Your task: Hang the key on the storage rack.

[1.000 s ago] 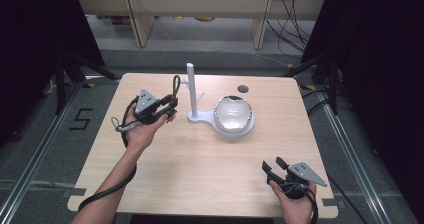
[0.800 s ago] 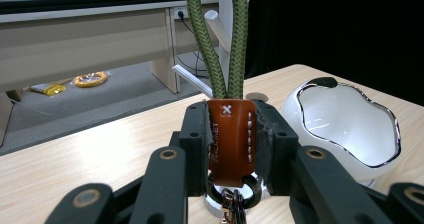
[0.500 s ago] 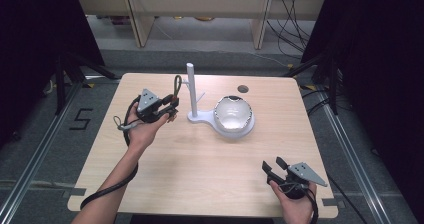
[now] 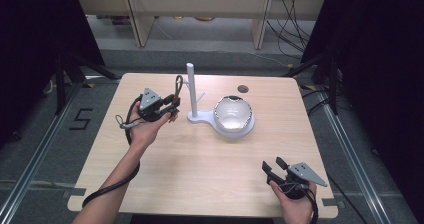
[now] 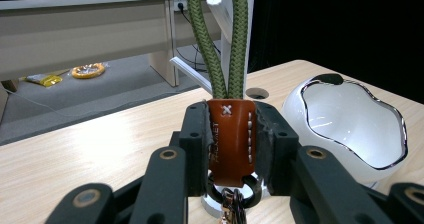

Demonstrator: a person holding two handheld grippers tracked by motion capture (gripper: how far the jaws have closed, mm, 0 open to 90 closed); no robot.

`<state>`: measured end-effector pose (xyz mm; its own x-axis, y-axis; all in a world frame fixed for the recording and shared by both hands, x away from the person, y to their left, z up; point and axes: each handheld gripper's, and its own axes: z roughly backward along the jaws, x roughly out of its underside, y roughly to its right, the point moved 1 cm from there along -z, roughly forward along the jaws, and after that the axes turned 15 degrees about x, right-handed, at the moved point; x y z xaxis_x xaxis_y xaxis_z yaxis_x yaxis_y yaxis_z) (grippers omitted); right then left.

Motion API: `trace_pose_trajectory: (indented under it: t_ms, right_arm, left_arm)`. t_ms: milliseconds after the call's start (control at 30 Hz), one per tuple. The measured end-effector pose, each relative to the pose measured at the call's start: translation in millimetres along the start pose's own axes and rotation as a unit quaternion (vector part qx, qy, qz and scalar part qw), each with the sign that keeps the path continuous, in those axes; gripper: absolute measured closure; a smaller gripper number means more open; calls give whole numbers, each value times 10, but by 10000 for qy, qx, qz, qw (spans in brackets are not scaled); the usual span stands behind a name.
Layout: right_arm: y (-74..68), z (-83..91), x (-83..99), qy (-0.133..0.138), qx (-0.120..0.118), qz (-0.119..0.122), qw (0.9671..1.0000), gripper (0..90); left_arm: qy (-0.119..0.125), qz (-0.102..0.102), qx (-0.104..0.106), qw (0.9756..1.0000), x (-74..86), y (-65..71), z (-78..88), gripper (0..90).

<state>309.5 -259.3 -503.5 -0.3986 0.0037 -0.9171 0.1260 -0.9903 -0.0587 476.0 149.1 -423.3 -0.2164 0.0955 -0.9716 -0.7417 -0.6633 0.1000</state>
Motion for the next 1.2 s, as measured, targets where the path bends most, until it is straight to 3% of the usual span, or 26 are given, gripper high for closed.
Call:
trace_pose_trajectory:
  t_ms: [300, 367, 467, 533, 567, 633, 933, 967, 1000, 1200]
  right_arm:
    - [-11, 18, 2, -98, -5, -119, 9999, 428]
    - [0, 0, 2, -1, -32, -13, 10000, 428]
    - [-11, -3, 7, -5, -23, -94, 10000, 428]
    - [-1, 2, 4, -12, -20, -15, 10000, 428]
    - [-22, 3, 8, -65, -64, -146, 9999, 428]
    - [-27, 3, 10, -63, -62, -154, 9998, 428]
    - [-4, 0, 6, -8, -35, -17, 10000, 428]
    - [-11, 0, 7, -33, -64, -97, 9999, 428]
    - [-2, 7, 3, -23, 17, -31, 10000, 428]
    - [-1, 4, 3, 6, -7, -49, 10000, 428]
  left_arm:
    - [-4, 22, -24, 10000, -9, -9, -47, 682]
    - [-28, 12, -26, 10000, -10, -14, -53, 682]
    - [-30, 58, -23, 10000, -1, -9, -72, 682]
    - [-22, 78, -23, 10000, 4, -9, -86, 682]
    - [-16, 95, -20, 10000, 5, -8, -93, 682]
    - [-18, 105, -18, 9999, 5, -5, -108, 682]
    - [-67, 153, -17, 9999, 33, 4, -191, 681]
    - [-82, 183, -28, 9998, 40, 8, -200, 681]
    - [-96, 181, -18, 9998, 51, 6, -211, 680]
    - [-149, 226, -32, 9996, 100, 5, -267, 678]
